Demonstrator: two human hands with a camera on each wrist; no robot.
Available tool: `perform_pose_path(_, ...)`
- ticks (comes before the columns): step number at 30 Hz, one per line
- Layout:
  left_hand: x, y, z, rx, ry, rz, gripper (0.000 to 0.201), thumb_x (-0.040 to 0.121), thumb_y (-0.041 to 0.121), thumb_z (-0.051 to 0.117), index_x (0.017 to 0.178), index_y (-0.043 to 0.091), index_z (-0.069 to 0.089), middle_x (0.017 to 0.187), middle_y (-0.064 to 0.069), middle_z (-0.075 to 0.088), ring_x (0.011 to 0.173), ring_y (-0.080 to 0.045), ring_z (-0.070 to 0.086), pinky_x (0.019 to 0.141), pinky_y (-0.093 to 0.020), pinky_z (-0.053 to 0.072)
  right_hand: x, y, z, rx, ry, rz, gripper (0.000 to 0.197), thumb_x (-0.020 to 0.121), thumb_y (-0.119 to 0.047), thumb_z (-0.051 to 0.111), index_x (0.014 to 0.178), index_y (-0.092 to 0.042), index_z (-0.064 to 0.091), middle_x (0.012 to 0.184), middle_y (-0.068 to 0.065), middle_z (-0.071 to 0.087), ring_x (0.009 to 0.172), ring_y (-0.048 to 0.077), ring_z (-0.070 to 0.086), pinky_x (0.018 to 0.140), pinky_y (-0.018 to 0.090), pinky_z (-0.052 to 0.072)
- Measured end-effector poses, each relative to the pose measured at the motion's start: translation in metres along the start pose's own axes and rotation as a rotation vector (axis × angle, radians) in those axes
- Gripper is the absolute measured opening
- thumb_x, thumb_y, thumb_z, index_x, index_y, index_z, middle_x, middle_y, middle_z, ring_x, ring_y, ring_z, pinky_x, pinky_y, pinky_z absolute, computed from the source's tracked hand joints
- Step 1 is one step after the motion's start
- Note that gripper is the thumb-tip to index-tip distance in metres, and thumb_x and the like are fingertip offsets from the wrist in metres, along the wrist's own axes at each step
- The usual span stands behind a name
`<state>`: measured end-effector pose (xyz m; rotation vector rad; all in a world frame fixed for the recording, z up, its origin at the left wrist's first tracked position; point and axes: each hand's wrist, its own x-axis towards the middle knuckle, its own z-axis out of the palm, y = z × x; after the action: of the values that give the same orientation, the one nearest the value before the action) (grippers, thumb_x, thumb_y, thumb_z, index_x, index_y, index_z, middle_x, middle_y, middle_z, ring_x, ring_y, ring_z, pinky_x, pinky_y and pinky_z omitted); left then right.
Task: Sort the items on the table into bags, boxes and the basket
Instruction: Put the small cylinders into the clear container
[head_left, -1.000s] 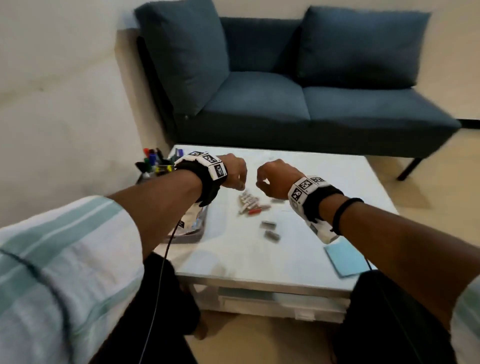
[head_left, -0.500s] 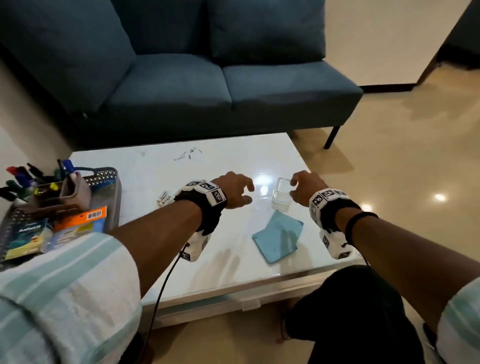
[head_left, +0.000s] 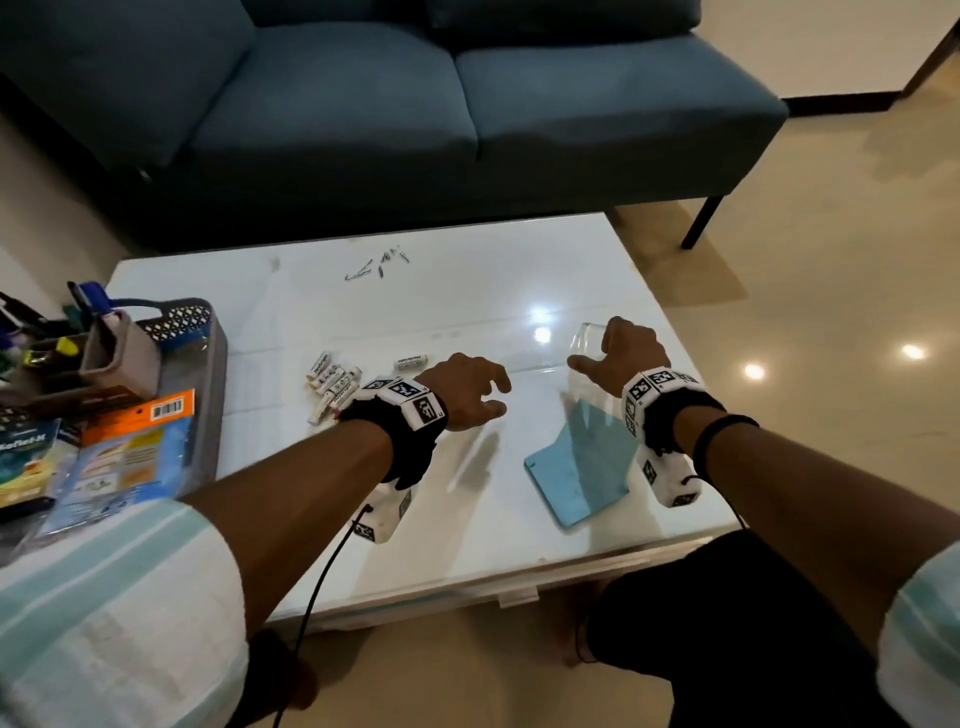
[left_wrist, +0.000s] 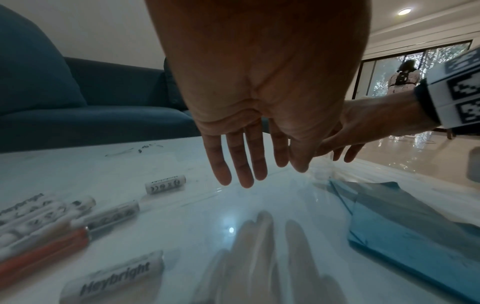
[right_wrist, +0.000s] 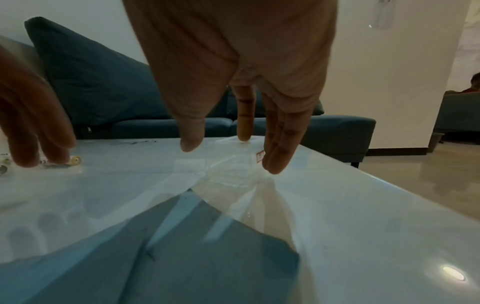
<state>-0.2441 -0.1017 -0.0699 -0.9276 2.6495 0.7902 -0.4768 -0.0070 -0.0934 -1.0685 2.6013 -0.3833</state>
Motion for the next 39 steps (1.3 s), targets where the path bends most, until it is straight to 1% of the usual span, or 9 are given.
perform_pose_path(5, -0.019, -0.015, -0.004, -0.091, 0.109, -0.036, 0.032, 0.097, 0.039, 0.063, 0.125, 0.025, 0.065, 0.120, -0.001, 0.069, 0.114, -0.021, 0.058, 0.101, -0.034, 0.046, -0.013, -0.030, 0.000, 0.355, 0.047, 0.090, 0.048, 0.074, -0.038, 0.081, 0.109, -0.015, 0.057, 0.107, 0.007, 0.066, 0.094, 0.025, 0.059, 0.079, 0.031, 0.046)
perform_pose_path(9, -0.035, -0.022, -0.017, -0.411, 0.266, -0.225, 0.053, 0.095, 0.060, 0.057, 0.131, 0.023, 0.063, 0.118, -0.001, 0.072, 0.112, -0.020, 0.064, 0.102, -0.038, 0.048, -0.055, -0.080, 0.002, 1.058, -0.208, 0.048, 0.064, 0.079, -0.006, 0.077, 0.133, -0.019, 0.044, 0.094, 0.014, 0.066, 0.085, 0.031, 0.069, 0.088, 0.051, 0.061)
perform_pose_path(13, -0.064, -0.033, -0.027, -1.000, 0.183, -0.223, 0.055, 0.094, 0.053, 0.066, 0.135, 0.017, 0.059, 0.119, -0.011, 0.072, 0.101, -0.023, 0.074, 0.091, -0.037, 0.055, -0.087, -0.119, 0.011, 1.267, -0.430, -0.095, 0.076, 0.070, 0.003, 0.067, 0.138, -0.026, 0.049, 0.108, 0.018, 0.064, 0.093, 0.036, 0.070, 0.090, 0.048, 0.060)
perform_pose_path(15, -0.080, -0.044, -0.031, -1.056, 0.211, -0.189, 0.048, 0.093, 0.042, 0.072, 0.131, 0.014, 0.063, 0.116, -0.012, 0.074, 0.100, -0.023, 0.075, 0.093, -0.040, 0.057, -0.090, -0.131, 0.018, 1.210, -0.471, -0.173, 0.079, 0.063, 0.002, 0.066, 0.136, -0.024, 0.051, 0.109, 0.022, 0.063, 0.093, 0.034, 0.069, 0.090, 0.048, 0.059)
perform_pose_path(17, -0.089, -0.055, -0.033, -0.872, 0.324, -0.196, 0.050, 0.087, 0.042, 0.079, 0.128, 0.016, 0.066, 0.109, -0.005, 0.076, 0.094, -0.017, 0.076, 0.092, -0.038, 0.060, -0.087, -0.135, 0.023, 1.007, -0.452, -0.312, 0.080, 0.065, 0.003, 0.079, 0.134, -0.025, 0.049, 0.117, 0.024, 0.064, 0.096, 0.030, 0.069, 0.090, 0.048, 0.059)
perform_pose_path(21, -0.102, -0.083, -0.029, -0.439, 0.450, -0.184, 0.060, 0.074, 0.049, 0.087, 0.127, 0.029, 0.066, 0.106, 0.006, 0.069, 0.083, -0.006, 0.069, 0.076, -0.017, 0.054, -0.076, -0.133, 0.036, 0.594, -0.425, -0.504, 0.076, 0.065, -0.024, 0.096, 0.126, -0.031, 0.051, 0.114, -0.004, 0.068, 0.101, 0.016, 0.070, 0.088, 0.040, 0.061)
perform_pose_path(26, -0.115, -0.112, -0.023, -0.203, 0.358, -0.157, 0.076, 0.067, 0.062, 0.085, 0.133, 0.031, 0.061, 0.109, 0.003, 0.058, 0.086, -0.010, 0.058, 0.087, -0.030, 0.053, -0.085, -0.152, 0.058, 0.415, -0.389, -0.629, 0.076, 0.059, -0.052, 0.095, 0.120, -0.032, 0.054, 0.107, -0.014, 0.072, 0.091, 0.006, 0.070, 0.080, 0.030, 0.061)
perform_pose_path(32, -0.126, -0.149, -0.053, 0.049, 0.302, -0.292, 0.074, 0.062, 0.079, 0.073, 0.121, 0.039, 0.055, 0.104, 0.010, 0.051, 0.087, -0.013, 0.052, 0.088, -0.044, 0.053, -0.083, -0.169, 0.093, 0.215, -0.358, -0.643, 0.071, 0.076, -0.032, 0.086, 0.130, -0.037, 0.041, 0.102, -0.008, 0.066, 0.090, 0.016, 0.065, 0.081, 0.043, 0.057)
perform_pose_path(39, -0.131, -0.164, -0.045, 0.002, 0.278, -0.277, 0.074, 0.064, 0.076, 0.076, 0.124, 0.038, 0.056, 0.108, 0.009, 0.054, 0.086, -0.013, 0.052, 0.087, -0.043, 0.053, -0.084, -0.160, 0.100, 0.086, -0.408, -0.647, 0.044, 0.079, -0.034, 0.083, 0.114, -0.034, 0.056, 0.091, -0.016, 0.068, 0.089, 0.014, 0.066, 0.078, 0.045, 0.057)
